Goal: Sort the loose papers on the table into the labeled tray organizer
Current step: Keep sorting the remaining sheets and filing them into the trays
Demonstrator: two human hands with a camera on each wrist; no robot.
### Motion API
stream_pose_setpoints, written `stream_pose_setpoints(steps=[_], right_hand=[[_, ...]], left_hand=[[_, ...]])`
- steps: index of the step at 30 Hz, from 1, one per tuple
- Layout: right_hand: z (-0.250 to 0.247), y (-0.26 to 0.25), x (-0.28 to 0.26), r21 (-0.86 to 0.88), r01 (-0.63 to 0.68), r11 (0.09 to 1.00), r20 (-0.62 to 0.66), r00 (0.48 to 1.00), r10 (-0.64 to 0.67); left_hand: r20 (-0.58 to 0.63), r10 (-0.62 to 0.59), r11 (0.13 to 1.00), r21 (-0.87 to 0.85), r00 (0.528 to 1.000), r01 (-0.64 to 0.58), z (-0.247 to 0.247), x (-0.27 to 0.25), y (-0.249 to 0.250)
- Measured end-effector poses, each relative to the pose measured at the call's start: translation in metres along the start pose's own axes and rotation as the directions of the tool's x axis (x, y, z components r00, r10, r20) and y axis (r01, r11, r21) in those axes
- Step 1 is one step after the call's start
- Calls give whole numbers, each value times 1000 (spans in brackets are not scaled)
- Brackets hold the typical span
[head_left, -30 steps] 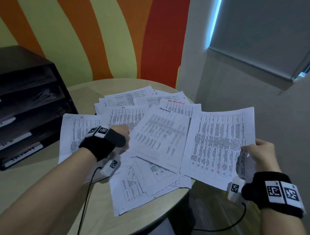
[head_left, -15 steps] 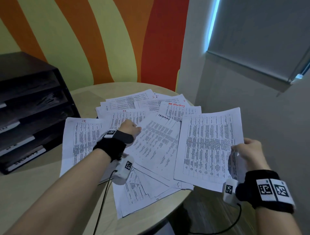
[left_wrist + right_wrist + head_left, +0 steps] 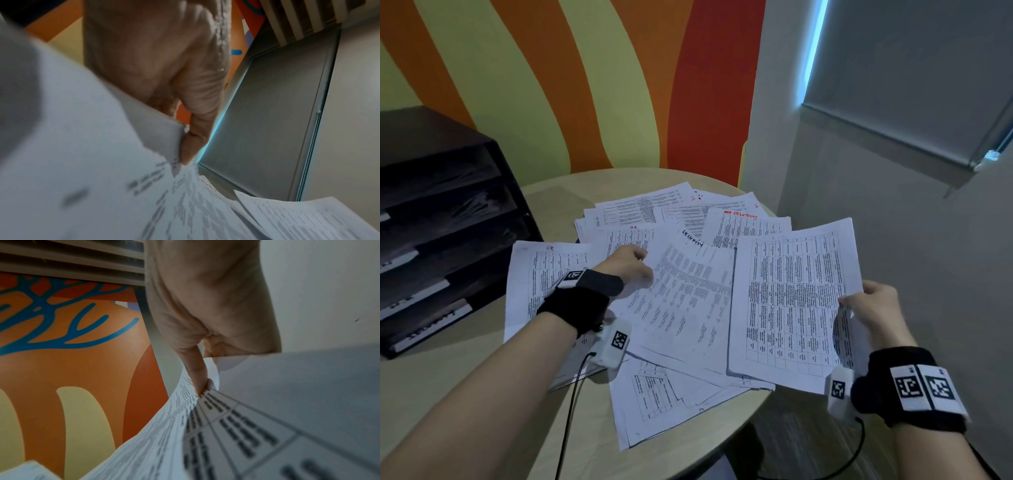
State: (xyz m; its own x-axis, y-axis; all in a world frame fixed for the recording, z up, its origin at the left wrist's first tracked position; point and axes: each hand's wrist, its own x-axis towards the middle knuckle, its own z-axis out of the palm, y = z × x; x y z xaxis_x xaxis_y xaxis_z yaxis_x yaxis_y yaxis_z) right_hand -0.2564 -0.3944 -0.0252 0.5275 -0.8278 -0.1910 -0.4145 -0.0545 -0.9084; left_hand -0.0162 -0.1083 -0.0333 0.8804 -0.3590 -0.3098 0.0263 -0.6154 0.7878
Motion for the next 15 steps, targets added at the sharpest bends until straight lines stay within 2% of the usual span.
stream_pose_setpoints(steps=[2,4,6,8,10,12,14,15], right_hand=[[2,0,1,-7,11,1000,13,1000,-11],[5,2,2,-15,19,1000,24,1000,-18],[7,3,3,-14,34,999,14,999,-34],[6,4,4,-4,38,999,17,999,-38],[5,3,3,-2,46,999,34,998,-45],[3,1,0,33,62,998,18,998,-63],[4,-1,-1,96,80,992,-27,997,-78],[5,-1,-1,131,95,987,-59,994,-88]], left_hand=[[-24,-26,996,-86,999,24,5,3,2],[-34,-27,998,-58,999,25,6,5,1],[-96,61,996,-56,994,-66,5,8,-5],[-293,148,970,-143,944,-197,-1,14,-10],[-461,200,905,-252,864,-343,-14,6,-5],[-543,174,829,-370,822,-419,-31,-8,11],[-567,135,760,-466,812,-452,-49,-9,17],[-557,119,737,-505,822,-449,-53,-11,20]])
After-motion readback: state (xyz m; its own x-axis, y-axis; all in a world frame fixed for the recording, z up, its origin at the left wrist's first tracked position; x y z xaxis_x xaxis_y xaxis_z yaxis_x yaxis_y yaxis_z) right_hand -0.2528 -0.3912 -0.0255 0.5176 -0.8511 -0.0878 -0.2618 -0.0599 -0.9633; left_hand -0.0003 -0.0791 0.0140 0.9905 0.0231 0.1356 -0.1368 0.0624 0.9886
